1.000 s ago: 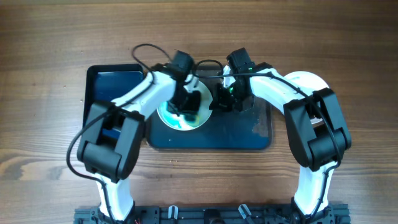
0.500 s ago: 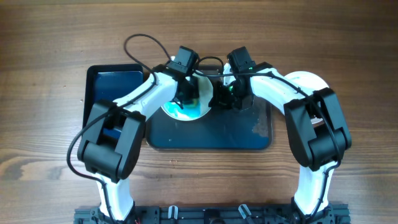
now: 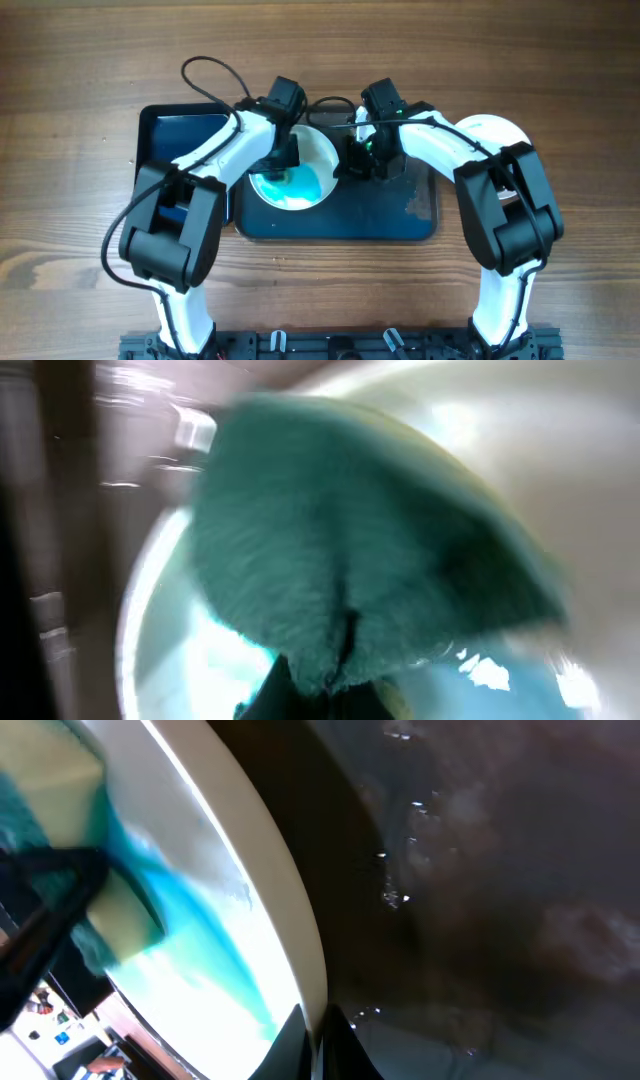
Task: Clean dirty plates on tray and stack at the side
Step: 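Scrub the held plate with the sponge in the left gripper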
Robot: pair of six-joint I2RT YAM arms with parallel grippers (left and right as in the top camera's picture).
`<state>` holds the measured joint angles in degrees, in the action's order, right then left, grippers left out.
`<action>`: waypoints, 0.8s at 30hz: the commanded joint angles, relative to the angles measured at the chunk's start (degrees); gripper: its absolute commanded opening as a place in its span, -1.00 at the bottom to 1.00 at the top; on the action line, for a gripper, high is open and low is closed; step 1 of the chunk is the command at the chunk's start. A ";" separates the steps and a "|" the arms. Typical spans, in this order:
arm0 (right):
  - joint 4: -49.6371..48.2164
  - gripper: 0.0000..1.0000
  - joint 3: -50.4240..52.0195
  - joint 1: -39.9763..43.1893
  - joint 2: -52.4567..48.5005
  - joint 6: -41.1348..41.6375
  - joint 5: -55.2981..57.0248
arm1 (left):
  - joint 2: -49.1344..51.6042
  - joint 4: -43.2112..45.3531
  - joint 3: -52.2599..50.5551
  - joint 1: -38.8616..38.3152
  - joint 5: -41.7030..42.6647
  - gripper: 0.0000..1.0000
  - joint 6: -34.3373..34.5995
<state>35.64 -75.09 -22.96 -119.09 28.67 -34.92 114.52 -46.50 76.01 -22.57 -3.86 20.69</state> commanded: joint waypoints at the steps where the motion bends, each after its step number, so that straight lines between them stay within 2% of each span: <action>1: -0.24 -0.91 0.74 0.15 -1.46 -1.14 0.50 | 1.75 -3.63 -1.53 -1.40 34.21 -0.92 -22.97; 2: -0.24 -0.91 0.74 0.15 -1.46 -1.11 0.50 | 1.75 -4.31 -1.53 -1.40 37.62 -0.92 -25.05; 9: -0.26 -0.91 0.74 0.15 -1.46 -1.05 0.04 | 1.75 2.45 -1.53 -1.27 36.79 -0.92 -23.47; 11: -0.26 -0.92 0.74 0.15 -1.46 -1.07 -0.13 | 1.75 7.17 -1.53 -1.27 29.66 -0.92 -15.65; 13: -0.22 -0.91 0.74 0.15 -1.46 -1.05 -0.13 | 1.75 10.62 -1.51 -1.27 18.93 -0.92 -6.84; 18: -0.31 -0.91 0.74 0.15 -1.46 -1.05 -0.13 | 1.75 11.63 -0.98 -0.55 -2.40 -0.92 7.30; 22: -0.33 -0.91 0.74 0.15 -1.46 -1.09 -0.11 | 1.64 8.52 -0.87 -0.42 -14.51 -0.92 13.38; 24: -0.33 -0.91 0.74 0.15 -1.46 -1.14 -0.09 | 1.31 5.73 -0.20 -0.39 -17.14 -0.92 14.88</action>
<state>34.09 -75.09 -22.52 -119.09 28.47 -34.72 114.89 -37.52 75.81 -25.12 0.10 27.97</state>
